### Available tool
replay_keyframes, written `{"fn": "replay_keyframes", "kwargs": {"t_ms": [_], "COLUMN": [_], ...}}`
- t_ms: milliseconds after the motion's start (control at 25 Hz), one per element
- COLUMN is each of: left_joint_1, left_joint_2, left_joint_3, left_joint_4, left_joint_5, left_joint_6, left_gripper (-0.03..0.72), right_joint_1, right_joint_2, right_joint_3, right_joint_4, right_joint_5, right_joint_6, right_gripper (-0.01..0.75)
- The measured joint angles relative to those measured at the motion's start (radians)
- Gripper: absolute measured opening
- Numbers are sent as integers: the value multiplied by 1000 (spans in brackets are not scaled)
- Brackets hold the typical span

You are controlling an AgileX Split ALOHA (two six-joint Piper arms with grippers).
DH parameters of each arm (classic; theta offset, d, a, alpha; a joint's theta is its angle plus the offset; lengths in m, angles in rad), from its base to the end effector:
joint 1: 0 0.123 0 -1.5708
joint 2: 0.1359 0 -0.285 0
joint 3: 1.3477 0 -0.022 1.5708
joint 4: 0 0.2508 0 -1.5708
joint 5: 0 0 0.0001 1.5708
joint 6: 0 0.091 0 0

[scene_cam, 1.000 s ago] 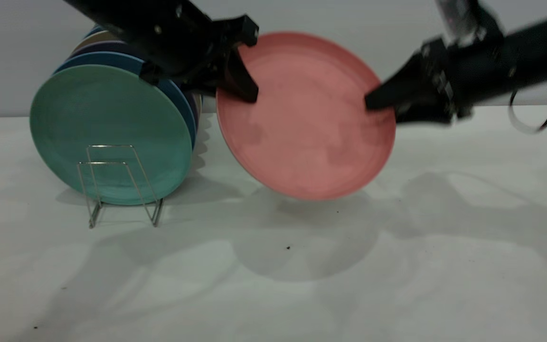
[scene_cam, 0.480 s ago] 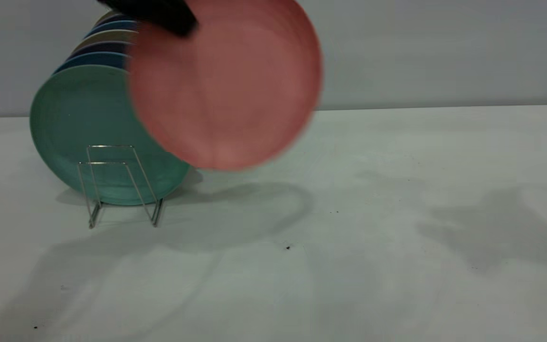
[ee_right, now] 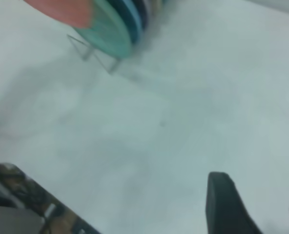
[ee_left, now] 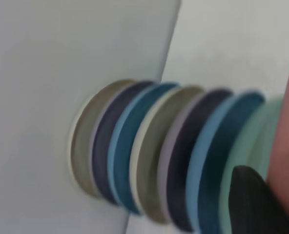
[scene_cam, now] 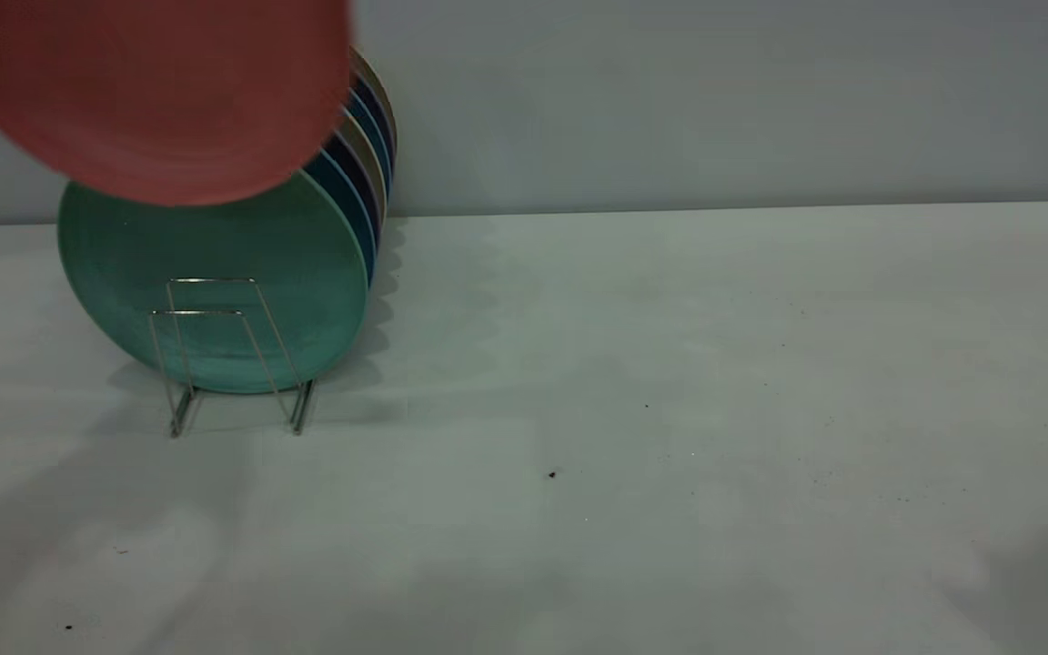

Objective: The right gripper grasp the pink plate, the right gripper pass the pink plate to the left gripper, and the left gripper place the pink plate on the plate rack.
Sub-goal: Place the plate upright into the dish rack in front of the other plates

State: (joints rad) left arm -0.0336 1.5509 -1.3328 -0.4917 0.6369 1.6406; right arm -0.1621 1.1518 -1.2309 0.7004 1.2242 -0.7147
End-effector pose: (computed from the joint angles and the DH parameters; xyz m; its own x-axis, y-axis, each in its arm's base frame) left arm 0.3497 -0.0374 0.3382 0.0165 0.9058 -0.4234 0.6950 0.2940 0.6561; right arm 0.2115 0.0213 0.4004 -0.6445 -0.2348 -0.7276 -0.5353 0.8181 0.2102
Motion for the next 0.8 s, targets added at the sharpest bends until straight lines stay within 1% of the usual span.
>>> {"fn": "replay_keyframes", "kwargs": {"t_ms": [120, 240, 400, 560, 800], "left_joint_1": [62, 99, 101, 101, 101], "left_joint_2": [-1, -1, -1, 14, 85], "left_joint_3": [0, 0, 0, 0, 0], "left_joint_4": [6, 12, -3, -93, -179], "left_joint_5": [61, 71, 75, 72, 23], "left_joint_6": [105, 188, 314, 426, 460], "left_gripper": [93, 93, 93, 93, 93], "right_joint_1": [0, 0, 0, 0, 0], "right_joint_2": [-124, -251, -429, -607, -839], "right_joint_3": [107, 233, 402, 547, 684], "right_joint_4": [-51, -69, -106, -180, -303], "right_joint_5": [5, 8, 16, 16, -4], "right_joint_6": [51, 85, 108, 148, 252], "right_gripper": [323, 320, 320, 318, 318]}}
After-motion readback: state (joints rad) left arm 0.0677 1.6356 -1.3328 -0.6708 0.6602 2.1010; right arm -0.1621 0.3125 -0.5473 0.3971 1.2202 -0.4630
